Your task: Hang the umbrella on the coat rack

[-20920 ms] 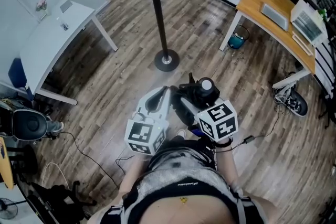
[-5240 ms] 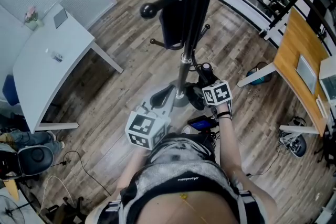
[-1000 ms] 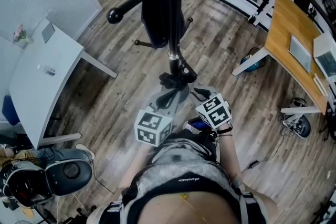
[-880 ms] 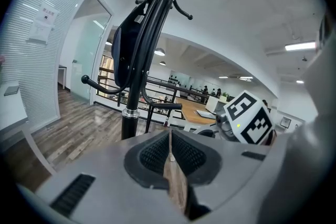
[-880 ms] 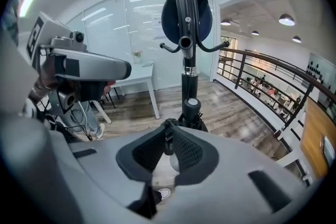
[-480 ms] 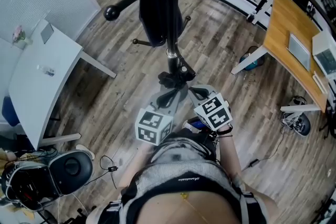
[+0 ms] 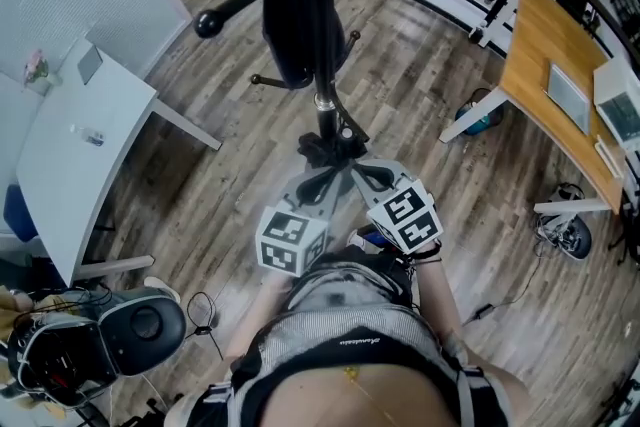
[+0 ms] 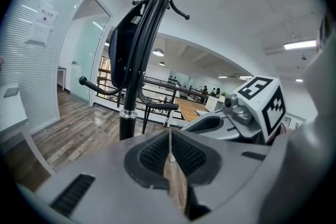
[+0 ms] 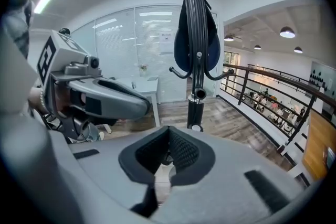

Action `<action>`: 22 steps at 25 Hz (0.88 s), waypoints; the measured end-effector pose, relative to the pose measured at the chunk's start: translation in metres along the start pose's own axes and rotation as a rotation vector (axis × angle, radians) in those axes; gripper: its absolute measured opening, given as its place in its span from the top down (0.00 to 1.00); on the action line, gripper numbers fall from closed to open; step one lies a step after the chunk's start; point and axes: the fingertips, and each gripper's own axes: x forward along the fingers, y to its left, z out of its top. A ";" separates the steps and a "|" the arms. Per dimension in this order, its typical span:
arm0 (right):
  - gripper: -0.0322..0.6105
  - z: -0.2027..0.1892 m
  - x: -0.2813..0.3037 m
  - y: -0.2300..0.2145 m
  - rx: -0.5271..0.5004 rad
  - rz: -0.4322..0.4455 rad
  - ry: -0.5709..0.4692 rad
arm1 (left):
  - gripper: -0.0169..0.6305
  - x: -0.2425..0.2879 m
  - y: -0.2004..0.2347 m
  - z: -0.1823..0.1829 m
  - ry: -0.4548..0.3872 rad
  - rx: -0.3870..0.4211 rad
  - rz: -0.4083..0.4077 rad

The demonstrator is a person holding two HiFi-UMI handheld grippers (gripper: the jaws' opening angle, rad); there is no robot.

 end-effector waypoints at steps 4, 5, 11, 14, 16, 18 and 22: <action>0.94 0.010 -0.004 0.000 0.005 -0.007 -0.053 | 0.95 0.000 0.001 0.005 -0.014 0.010 0.010; 0.94 0.013 -0.006 0.000 0.006 -0.010 -0.069 | 0.95 0.000 0.001 0.007 -0.018 0.014 0.013; 0.94 0.033 -0.023 -0.002 -0.001 -0.022 -0.168 | 0.95 -0.004 -0.002 0.025 -0.076 0.047 0.036; 0.94 0.042 -0.033 -0.004 -0.020 -0.039 -0.214 | 0.95 -0.007 -0.004 0.036 -0.115 0.055 0.041; 0.94 0.049 -0.039 -0.003 -0.027 -0.042 -0.246 | 0.95 -0.008 -0.007 0.042 -0.134 0.062 0.043; 0.94 0.055 -0.044 -0.002 -0.032 -0.047 -0.277 | 0.95 -0.010 -0.010 0.047 -0.149 0.070 0.042; 0.95 0.067 -0.055 -0.003 -0.043 -0.070 -0.334 | 0.95 -0.013 -0.015 0.058 -0.189 0.085 0.047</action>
